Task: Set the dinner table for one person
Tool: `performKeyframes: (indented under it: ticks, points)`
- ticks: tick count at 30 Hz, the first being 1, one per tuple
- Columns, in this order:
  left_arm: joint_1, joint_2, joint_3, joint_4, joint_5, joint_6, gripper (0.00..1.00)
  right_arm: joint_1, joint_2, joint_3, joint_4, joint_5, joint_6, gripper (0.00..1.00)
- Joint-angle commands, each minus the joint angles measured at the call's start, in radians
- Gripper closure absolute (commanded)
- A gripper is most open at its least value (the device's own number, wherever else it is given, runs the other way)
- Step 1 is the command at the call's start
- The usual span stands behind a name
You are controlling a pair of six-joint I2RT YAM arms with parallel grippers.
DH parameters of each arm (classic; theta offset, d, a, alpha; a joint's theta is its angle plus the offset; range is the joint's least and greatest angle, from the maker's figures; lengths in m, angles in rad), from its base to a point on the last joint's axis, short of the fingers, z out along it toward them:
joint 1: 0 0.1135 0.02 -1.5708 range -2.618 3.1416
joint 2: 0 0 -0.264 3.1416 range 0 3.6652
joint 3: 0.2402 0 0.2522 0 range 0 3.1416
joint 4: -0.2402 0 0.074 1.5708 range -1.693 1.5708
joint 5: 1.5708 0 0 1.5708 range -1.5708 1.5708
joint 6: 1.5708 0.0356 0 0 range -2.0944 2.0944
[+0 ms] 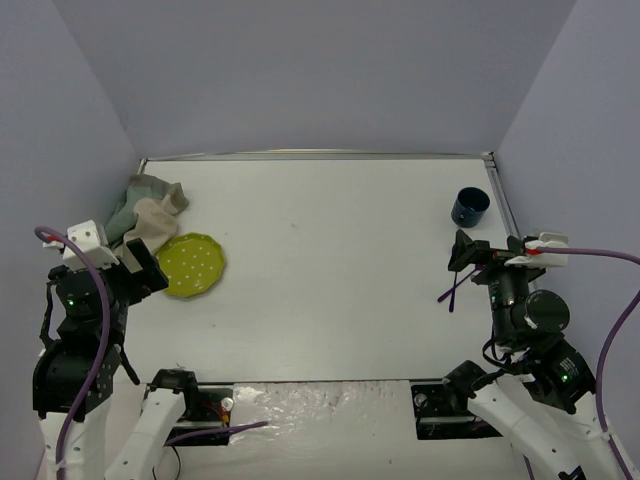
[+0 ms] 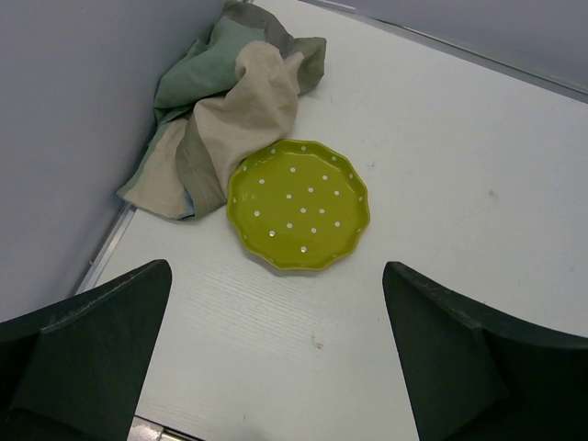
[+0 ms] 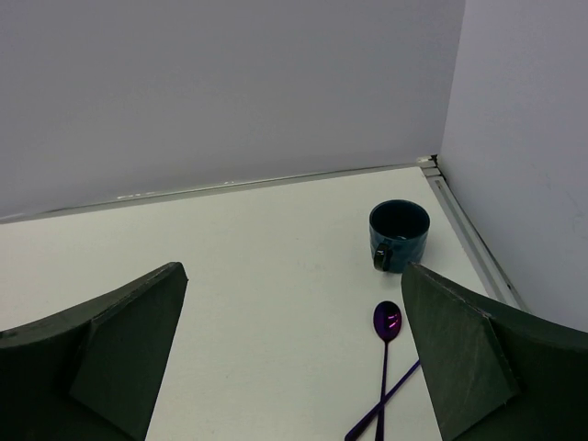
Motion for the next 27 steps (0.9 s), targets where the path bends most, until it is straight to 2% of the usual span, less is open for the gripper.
performKeyframes:
  ticks: [1,9,17,23,27]
  points:
    - [-0.003,0.022,-0.004,0.072,0.005,-0.019,0.03,0.005,0.023,0.011,0.060,-0.044,0.011,0.00]
    - [-0.003,0.076,-0.043,0.099,0.021,-0.071,0.03,0.006,0.094,-0.005,0.051,-0.171,0.108,0.00]
    - [-0.001,0.217,-0.126,0.227,-0.024,-0.160,0.03,0.004,0.262,-0.034,0.059,-0.249,0.217,0.00]
    - [0.035,0.454,-0.094,0.394,-0.082,-0.143,0.03,0.004,0.399,-0.042,0.105,-0.338,0.249,0.00]
    - [0.135,0.621,-0.022,0.514,-0.055,-0.123,0.03,0.004,0.448,-0.067,0.187,-0.424,0.254,0.00]
